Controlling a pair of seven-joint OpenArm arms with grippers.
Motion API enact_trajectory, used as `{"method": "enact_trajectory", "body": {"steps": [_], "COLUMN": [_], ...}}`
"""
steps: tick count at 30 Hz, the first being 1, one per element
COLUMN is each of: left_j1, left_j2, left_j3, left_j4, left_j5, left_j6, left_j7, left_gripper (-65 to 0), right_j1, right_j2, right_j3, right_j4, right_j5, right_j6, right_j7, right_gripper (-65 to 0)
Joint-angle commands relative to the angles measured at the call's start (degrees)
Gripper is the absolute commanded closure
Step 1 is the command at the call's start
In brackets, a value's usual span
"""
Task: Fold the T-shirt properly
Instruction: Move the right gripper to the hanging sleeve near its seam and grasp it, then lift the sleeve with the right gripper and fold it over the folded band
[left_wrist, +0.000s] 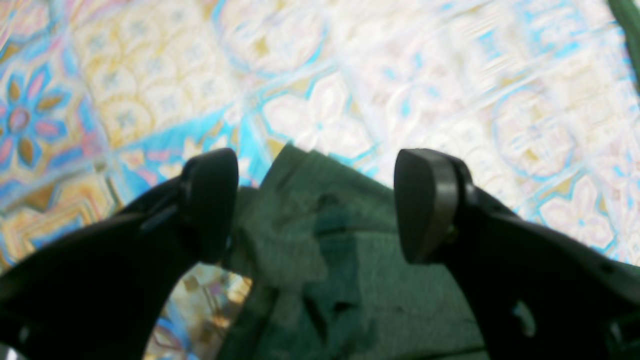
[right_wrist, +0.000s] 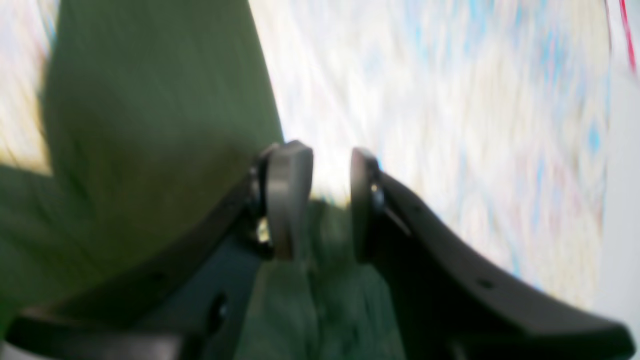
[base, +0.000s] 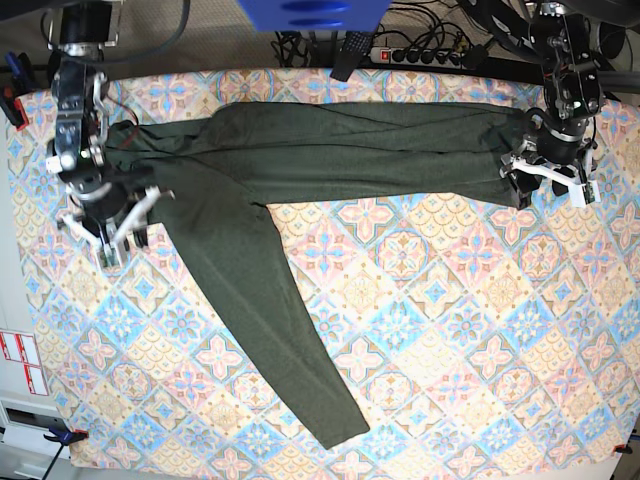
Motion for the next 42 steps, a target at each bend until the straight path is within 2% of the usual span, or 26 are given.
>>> {"method": "enact_trajectory", "body": {"steps": [1, 6, 13, 20, 26, 33, 42], "left_j1": [-0.08, -0.08, 0.27, 0.27, -0.69, -0.78, -0.87], "left_j2": [-0.52, 0.97, 1.06, 1.15, 1.15, 1.15, 1.15], "left_j3": [-0.39, -0.39, -0.39, -0.39, -0.48, -0.48, -0.39], "left_j4": [1.52, 1.69, 1.69, 1.69, 1.69, 1.69, 1.69], "left_j5": [-0.07, -0.07, -0.07, -0.07, -0.16, -0.16, -0.16], "left_j6": [0.11, 0.11, 0.11, 0.11, 0.11, 0.02, 0.02], "left_j7": [-1.13, -1.13, -1.13, -1.13, 3.44, 3.7, 3.79], "left_gripper": [-48.3, -48.3, -48.3, -48.3, -48.3, -48.3, -48.3], "right_j1": [2.51, 10.78, 18.6, 25.11, 30.47, 33.28, 33.37], "right_j2": [0.82, 0.73, 0.64, -4.37, -4.63, -4.63, -4.63], "right_j3": [-0.61, -5.89, -10.37, -13.19, -18.11, -19.34, -19.34], "right_j4": [-0.32, -9.02, -21.07, -29.86, -36.89, -44.89, -50.26], "right_j5": [-0.01, -0.01, -0.01, -0.01, -0.01, -0.01, -0.1], "right_j6": [-0.16, -0.16, -0.16, -0.16, -0.16, -0.16, -0.16], "right_j7": [0.08, -0.27, 0.34, 0.34, 2.89, 6.41, 10.01], "right_gripper": [-17.0, -17.4, -24.1, -24.5, -24.6, -30.0, -30.5]}}
